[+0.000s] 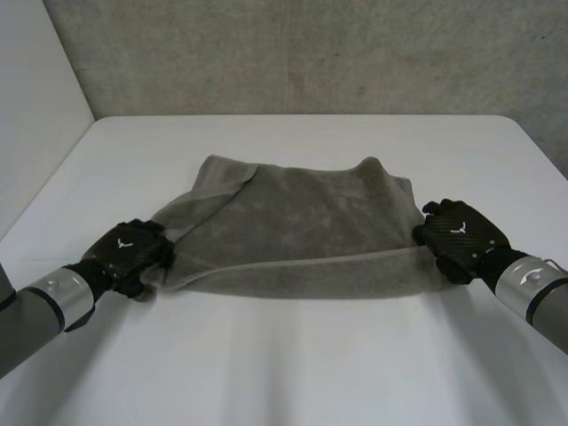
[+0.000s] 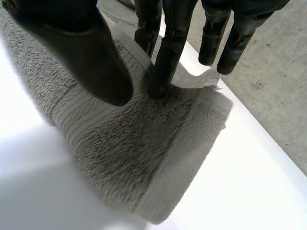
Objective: Fold the towel.
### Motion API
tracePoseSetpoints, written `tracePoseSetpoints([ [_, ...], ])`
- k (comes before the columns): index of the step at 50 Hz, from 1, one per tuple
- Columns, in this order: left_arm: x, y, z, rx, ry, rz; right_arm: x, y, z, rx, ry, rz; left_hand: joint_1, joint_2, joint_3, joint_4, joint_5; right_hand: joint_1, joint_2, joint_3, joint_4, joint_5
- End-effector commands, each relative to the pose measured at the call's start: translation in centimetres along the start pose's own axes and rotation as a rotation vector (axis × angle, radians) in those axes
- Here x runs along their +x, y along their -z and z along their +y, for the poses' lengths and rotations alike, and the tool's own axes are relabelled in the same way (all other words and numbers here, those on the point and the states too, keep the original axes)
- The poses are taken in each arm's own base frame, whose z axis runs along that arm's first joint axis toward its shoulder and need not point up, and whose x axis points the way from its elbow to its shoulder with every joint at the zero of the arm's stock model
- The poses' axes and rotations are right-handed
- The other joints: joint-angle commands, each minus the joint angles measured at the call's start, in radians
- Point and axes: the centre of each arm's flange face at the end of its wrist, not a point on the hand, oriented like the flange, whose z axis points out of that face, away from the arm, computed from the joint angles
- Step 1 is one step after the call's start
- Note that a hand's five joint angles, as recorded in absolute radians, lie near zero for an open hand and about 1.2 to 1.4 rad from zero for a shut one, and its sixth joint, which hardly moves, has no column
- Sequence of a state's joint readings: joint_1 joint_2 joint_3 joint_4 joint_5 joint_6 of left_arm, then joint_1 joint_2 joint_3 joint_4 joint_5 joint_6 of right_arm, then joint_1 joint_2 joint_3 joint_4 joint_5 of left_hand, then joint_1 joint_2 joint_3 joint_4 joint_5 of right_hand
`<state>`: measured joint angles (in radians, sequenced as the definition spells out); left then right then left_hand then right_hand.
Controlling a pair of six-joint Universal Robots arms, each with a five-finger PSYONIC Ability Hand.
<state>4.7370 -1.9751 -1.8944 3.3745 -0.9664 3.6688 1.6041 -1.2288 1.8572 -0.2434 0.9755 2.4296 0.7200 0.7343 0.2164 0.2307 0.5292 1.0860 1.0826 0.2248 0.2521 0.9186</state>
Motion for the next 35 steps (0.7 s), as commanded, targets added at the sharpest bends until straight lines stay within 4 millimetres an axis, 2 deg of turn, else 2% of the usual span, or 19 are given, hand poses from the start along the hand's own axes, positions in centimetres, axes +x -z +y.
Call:
tracePoseSetpoints([
  [1,0.0,0.0,0.0,0.001,0.002,0.0,0.0,0.0,-0.3,-0.009,-0.061,-0.02,-0.028,-0.042,-0.042,-0.056,-0.012,-0.826,-0.822,-0.05,-0.078,-0.833],
  [7,0.0,0.0,0.1,-0.003,0.005,0.0,0.2,-0.1,-0.6,-0.003,-0.133,-0.026,-0.034,-0.048,-0.042,-0.056,-0.018,-0.875,-0.871,-0.05,-0.078,-0.882],
  [8,0.0,0.0,0.1,-0.003,0.005,0.0,0.2,-0.1,-0.7,0.004,-0.137,-0.033,-0.034,-0.048,-0.042,-0.056,-0.018,-0.857,-0.854,-0.05,-0.078,-0.864],
  [9,0.0,0.0,0.1,-0.003,0.005,0.0,0.1,-0.1,-0.7,0.01,-0.137,-0.041,-0.034,-0.048,-0.042,-0.056,-0.018,-0.729,-0.726,-0.05,-0.078,-0.736],
  [10,0.0,0.0,0.1,-0.003,0.005,0.0,0.1,-0.1,-0.7,0.01,-0.137,-0.041,-0.04,-0.054,-0.042,-0.056,-0.023,-0.728,-0.725,-0.05,-0.078,-0.735],
  [11,0.0,0.0,0.1,-0.003,0.005,0.0,0.2,0.0,-0.7,0.013,-0.137,-0.042,-0.04,-0.054,-0.042,-0.056,-0.023,-0.266,-0.262,-0.05,-0.078,-0.273],
  [12,0.0,0.0,0.1,-0.003,0.005,0.0,0.2,0.0,-0.7,0.014,-0.137,-0.042,-0.043,-0.057,-0.042,-0.056,-0.026,-0.261,-0.258,-0.05,-0.078,-0.268],
  [13,0.0,0.0,0.1,-0.003,0.005,0.0,0.2,0.0,-0.7,0.017,-0.147,-0.046,-0.043,-0.057,-0.042,-0.056,-0.026,0.073,0.076,-0.05,-0.078,0.066],
  [14,0.0,0.0,0.1,-0.003,0.005,0.0,0.3,0.0,-0.9,0.028,-0.148,-0.053,-0.043,-0.057,-0.042,-0.056,-0.026,0.225,0.228,-0.05,-0.078,0.218],
  [16,0.0,0.0,0.1,-0.004,0.007,-0.001,0.3,0.0,-1.1,0.035,-0.146,-0.055,-0.046,-0.06,-0.042,-0.056,-0.029,0.296,0.299,-0.05,-0.078,0.289],
  [18,0.0,0.0,0.1,-0.004,0.007,-0.001,0.3,0.1,-1.2,0.038,-0.145,-0.057,-0.046,-0.06,-0.042,-0.056,-0.029,0.209,0.212,-0.05,-0.078,0.201],
  [19,0.0,0.0,0.1,-0.004,0.007,-0.001,0.3,0.1,-1.3,0.038,-0.142,-0.056,-0.046,-0.06,-0.042,-0.056,-0.029,-0.065,-0.061,-0.05,-0.078,-0.072],
  [20,0.0,0.0,0.1,-0.004,0.007,-0.001,0.3,0.1,-1.3,0.038,-0.142,-0.056,-0.048,-0.063,-0.042,-0.056,-0.032,-0.067,-0.064,-0.05,-0.078,-0.075],
  [21,0.0,0.0,0.1,-0.004,0.007,-0.001,0.4,0.2,-1.5,0.037,-0.143,-0.057,-0.048,-0.063,-0.042,-0.056,-0.032,-0.378,-0.375,-0.05,-0.078,-0.386],
  [22,0.0,0.0,0.1,-0.004,0.007,-0.001,0.4,0.5,-1.8,0.037,-0.146,-0.057,-0.048,-0.063,-0.042,-0.056,-0.032,-0.527,-0.523,-0.05,-0.078,-0.534],
  [24,0.0,0.0,0.1,-0.004,0.007,-0.001,0.4,0.7,-2.2,0.04,-0.144,-0.06,-0.051,-0.066,-0.042,-0.056,-0.035,-0.601,-0.598,-0.05,-0.078,-0.608],
  [32,0.0,0.0,0.1,-0.004,0.007,-0.001,0.7,1.7,-4.0,0.066,-0.117,-0.04,-0.06,-0.074,-0.042,-0.056,-0.044,-0.555,-0.551,-0.05,-0.078,-0.562],
  [35,0.0,0.0,0.1,-0.004,0.007,-0.001,0.9,2.0,-4.5,0.077,-0.106,-0.027,-0.06,-0.074,-0.042,-0.056,-0.044,-0.356,-0.353,-0.05,-0.078,-0.363],
])
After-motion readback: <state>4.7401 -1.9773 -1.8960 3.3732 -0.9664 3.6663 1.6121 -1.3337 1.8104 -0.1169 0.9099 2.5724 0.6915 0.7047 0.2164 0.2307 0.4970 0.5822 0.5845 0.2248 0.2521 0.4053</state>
